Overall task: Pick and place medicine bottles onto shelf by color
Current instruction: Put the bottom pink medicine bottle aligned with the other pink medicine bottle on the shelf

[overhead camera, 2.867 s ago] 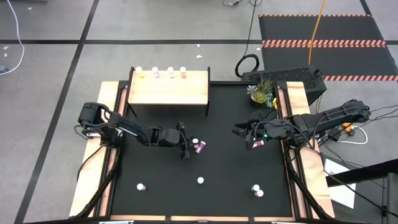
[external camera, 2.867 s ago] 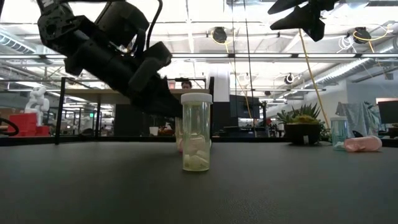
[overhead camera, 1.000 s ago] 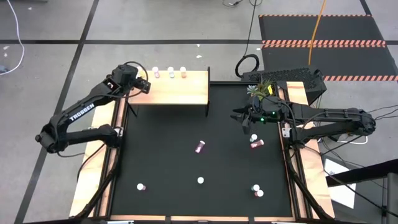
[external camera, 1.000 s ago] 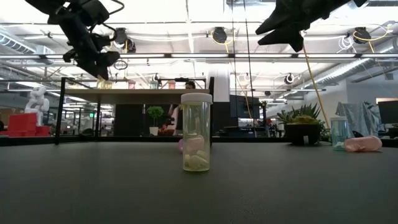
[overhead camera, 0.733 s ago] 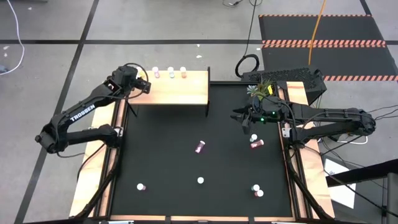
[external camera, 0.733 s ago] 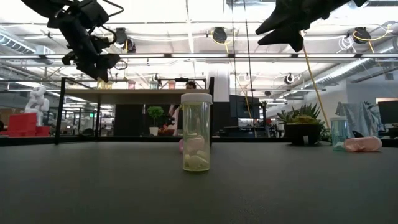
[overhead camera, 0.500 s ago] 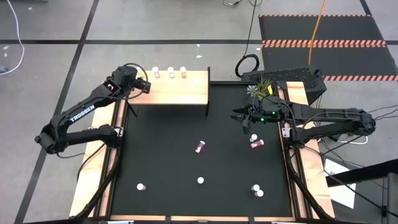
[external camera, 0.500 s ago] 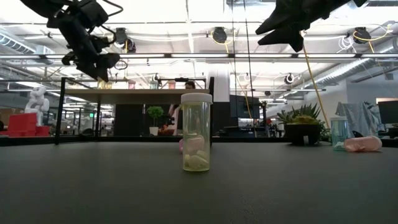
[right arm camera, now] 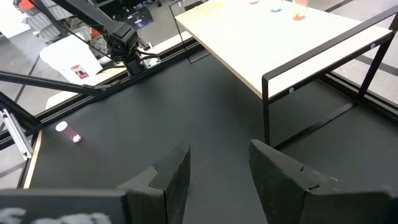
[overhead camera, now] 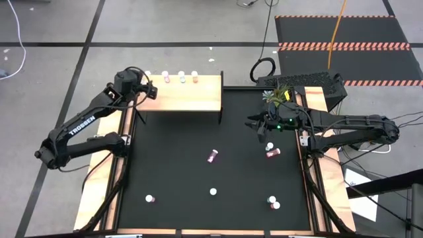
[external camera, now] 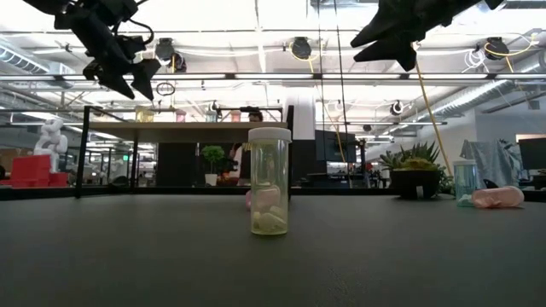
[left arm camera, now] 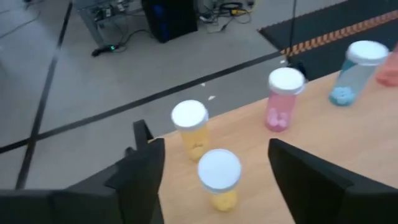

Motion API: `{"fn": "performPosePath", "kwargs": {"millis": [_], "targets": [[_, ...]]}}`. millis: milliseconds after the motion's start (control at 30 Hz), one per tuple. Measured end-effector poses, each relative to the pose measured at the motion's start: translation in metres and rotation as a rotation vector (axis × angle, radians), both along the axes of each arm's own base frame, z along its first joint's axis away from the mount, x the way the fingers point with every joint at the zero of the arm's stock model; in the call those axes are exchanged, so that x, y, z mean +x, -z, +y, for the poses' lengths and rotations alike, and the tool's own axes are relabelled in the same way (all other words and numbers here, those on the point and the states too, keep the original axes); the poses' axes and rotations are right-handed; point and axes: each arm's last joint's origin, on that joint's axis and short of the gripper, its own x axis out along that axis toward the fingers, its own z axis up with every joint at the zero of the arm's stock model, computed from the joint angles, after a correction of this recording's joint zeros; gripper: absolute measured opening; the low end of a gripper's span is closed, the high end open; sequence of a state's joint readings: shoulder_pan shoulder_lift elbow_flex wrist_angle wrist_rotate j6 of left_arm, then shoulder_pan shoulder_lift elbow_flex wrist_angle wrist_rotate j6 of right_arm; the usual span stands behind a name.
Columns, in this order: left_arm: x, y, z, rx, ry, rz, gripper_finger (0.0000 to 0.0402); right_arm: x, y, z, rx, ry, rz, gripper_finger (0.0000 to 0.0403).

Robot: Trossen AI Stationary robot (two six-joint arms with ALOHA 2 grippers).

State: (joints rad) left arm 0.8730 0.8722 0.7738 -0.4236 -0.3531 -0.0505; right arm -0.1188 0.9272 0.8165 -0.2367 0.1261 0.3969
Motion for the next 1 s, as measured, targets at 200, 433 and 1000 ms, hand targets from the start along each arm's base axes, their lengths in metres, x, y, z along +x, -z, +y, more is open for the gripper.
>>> {"fn": "performPosePath", "kwargs": {"millis": [200, 433, 1000], "targets": [[-0.002, -0.022, -0.019, 0.009, 0.095, -0.036, 0.0322, 0.0, 0.0, 0.0, 0.02, 0.009, -0.005, 0.0155], [0.005, -0.063, -0.058, -0.063, 0.338, 0.04, 0.0324, 0.002, -0.005, 0.0, 0.022, 0.012, -0.068, 0.0155], [0.044, -0.059, -0.158, -0.408, 0.816, -0.058, 0.0324, 0.01, -0.016, 0.013, 0.065, -0.131, -0.213, 0.0155]]}}
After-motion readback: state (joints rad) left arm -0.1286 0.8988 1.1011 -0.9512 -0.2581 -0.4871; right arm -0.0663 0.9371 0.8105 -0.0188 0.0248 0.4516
